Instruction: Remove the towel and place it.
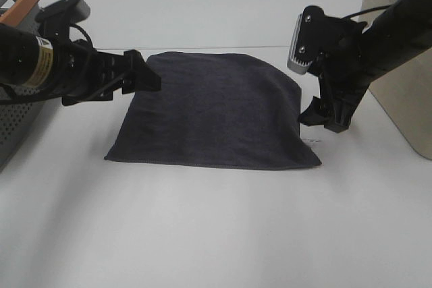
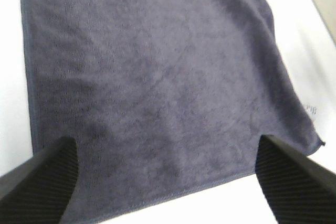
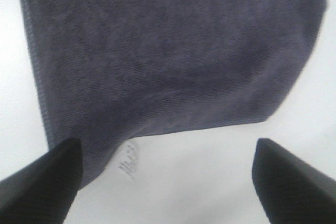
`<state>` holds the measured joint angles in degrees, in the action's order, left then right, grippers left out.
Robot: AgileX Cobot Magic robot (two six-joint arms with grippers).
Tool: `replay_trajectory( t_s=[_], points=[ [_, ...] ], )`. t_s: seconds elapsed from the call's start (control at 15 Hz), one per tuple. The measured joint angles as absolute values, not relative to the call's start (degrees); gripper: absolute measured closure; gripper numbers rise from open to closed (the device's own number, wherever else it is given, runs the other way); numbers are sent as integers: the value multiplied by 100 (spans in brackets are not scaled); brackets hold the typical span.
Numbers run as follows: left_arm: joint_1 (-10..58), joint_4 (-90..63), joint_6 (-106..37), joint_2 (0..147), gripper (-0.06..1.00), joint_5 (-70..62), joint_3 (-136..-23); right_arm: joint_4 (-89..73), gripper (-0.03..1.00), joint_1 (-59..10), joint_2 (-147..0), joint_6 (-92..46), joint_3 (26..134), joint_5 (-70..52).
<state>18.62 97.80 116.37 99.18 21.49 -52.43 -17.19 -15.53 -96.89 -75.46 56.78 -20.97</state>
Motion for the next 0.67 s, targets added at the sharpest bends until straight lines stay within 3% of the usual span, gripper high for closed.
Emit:
replay_trajectory(
  t_s=[0.13,0.47,0.67],
  points=[
    [1862,9918,11648,9563,9,1725,-5346,-1719,12,-1553,-9339,-7380,5678,-1490],
    [1862,9964,10926,9488,10,808,-6595,-2040,12,-1553,-8909,-5374,5678,590],
    [1862,9998,9391,9488,14,-1203,-7385,-3289,12,-1553,-8829,-4813,5678,1604]
  ],
)
